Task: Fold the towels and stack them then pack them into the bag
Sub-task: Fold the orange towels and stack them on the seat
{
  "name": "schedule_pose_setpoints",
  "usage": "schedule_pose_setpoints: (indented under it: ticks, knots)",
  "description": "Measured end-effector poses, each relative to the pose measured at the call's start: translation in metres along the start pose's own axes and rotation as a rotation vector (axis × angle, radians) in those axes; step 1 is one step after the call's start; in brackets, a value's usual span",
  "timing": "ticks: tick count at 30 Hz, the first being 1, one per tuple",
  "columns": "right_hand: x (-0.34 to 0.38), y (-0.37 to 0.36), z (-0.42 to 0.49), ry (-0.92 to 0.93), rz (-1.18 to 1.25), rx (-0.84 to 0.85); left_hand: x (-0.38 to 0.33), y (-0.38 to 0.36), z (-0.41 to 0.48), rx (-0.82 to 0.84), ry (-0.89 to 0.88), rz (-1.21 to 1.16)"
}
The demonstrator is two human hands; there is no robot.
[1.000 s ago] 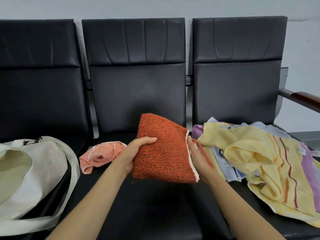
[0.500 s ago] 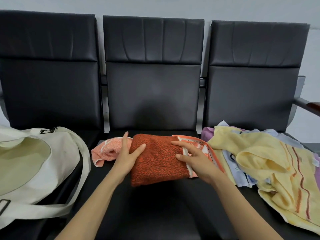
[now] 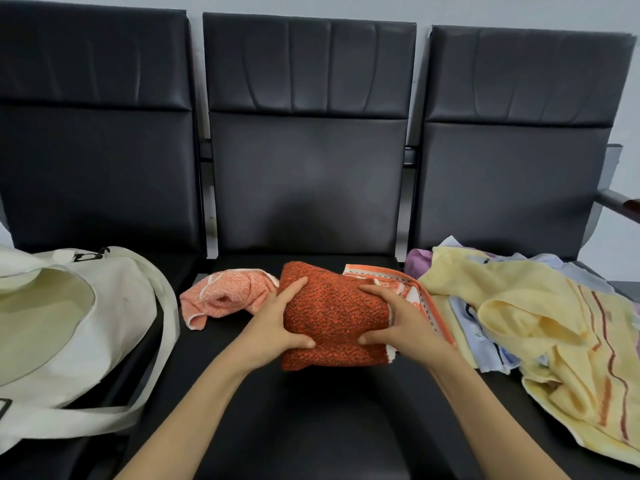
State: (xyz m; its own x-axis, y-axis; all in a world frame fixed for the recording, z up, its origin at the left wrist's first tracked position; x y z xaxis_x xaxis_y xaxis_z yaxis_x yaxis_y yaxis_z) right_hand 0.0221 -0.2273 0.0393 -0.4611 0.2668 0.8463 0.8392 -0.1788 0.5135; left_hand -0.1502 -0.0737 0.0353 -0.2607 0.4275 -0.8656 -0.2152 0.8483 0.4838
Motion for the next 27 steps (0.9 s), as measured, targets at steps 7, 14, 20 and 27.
schedule_pose_setpoints:
  ticks: [7,14,20,27]
  knots:
    - [0.000,-0.009,0.006,0.020,-0.354,-0.300,-0.001,-0.001,-0.002,-0.261,0.041,0.270]
    - [-0.007,0.007,-0.003,-0.036,-0.246,-0.282,0.004,0.017,-0.010,-0.294,-0.012,0.308]
    - [-0.008,0.000,0.004,0.056,0.606,-0.059,-0.002,0.016,-0.003,-0.182,-0.027,-0.399]
    - [-0.006,-0.011,0.009,-0.043,0.328,-0.138,0.010,0.006,0.008,-0.136,0.019,-0.504]
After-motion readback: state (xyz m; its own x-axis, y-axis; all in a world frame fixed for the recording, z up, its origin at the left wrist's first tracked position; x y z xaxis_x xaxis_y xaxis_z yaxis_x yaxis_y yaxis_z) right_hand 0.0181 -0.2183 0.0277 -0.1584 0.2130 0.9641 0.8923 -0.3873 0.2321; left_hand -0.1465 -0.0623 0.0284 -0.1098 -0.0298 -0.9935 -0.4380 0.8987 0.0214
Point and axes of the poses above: each hand's wrist, its own z-axis towards the middle knuckle, its own y-axis out of the back of the hand, x = y × z, the point moved 2 cm from there along z, towards the middle knuckle, and after that the axes turned 15 degrees about x, right-handed, at the moved point
